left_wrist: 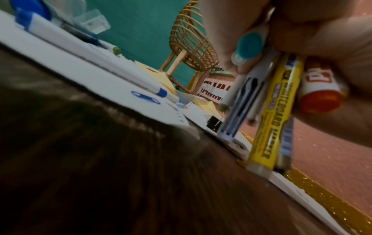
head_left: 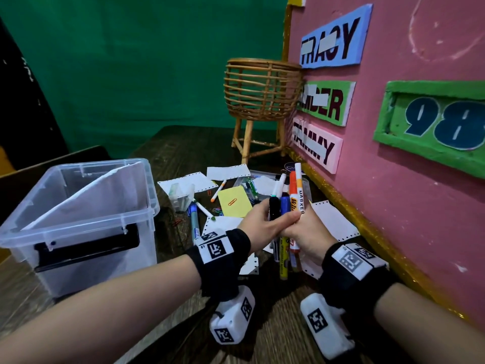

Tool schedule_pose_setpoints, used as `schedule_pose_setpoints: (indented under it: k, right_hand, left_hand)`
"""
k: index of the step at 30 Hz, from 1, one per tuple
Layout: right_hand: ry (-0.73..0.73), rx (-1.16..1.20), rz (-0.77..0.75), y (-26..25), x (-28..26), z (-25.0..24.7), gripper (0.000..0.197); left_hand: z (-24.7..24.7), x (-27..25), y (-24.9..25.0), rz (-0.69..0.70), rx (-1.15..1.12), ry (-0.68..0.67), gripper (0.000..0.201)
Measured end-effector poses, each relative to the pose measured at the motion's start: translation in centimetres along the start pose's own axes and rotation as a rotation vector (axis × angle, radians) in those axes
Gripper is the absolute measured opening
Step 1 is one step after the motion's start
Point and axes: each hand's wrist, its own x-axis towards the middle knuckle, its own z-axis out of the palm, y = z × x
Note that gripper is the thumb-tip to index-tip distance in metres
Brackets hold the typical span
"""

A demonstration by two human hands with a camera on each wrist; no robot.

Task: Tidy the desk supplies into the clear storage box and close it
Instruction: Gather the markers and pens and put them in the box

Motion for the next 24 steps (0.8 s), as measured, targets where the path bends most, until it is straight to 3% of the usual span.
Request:
schedule_pose_setpoints:
  k: [5, 9, 11, 13, 18, 20, 24]
  right_hand:
    - [-0.057, -0.02, 0.035, -0.4, -0.2, -0.2, 0.061]
    - [-0.118, -0.068, 0.054, -0.4, -0.6, 0.1, 0.054]
    - [-0.139, -0.062, 0.063, 0.1, -0.8, 0.0, 0.067]
    - [-0.163, -0.057, 0.067, 0.7, -1.1, -0.3, 0.08]
    - [-0.196, -0.115, 0.159, 1.5, -1.0, -0.6, 0.081]
    - [-0.179, -0.154, 0.194, 1.7, -1.0, -0.3, 0.075]
    - [-0.15, -0.157, 0.275, 1.9, -1.1, 0.0, 0.099]
  left_hand:
    - [0.2, 0.1, 0.1, 0.074, 0.028, 0.064, 0.021]
    - [0.4, 0.6, -0.1, -0.006, -0.013, 0.103, 0.052]
    - [0.3, 0.8, -0.3, -0.059, -0.036, 0.083, 0.06]
    - [0.3, 0.9, -0.4, -0.11, -0.045, 0.023, 0.045]
    - [0.9, 0.4, -0.5, -0.252, -0.001, -0.015, 0.021]
    - [1.2, 0.3, -0.5, -0.279, -0.013, -0.005, 0.017]
    - [1.8, 0.2, -0.7, -0.293, 0.015, 0.075, 0.014]
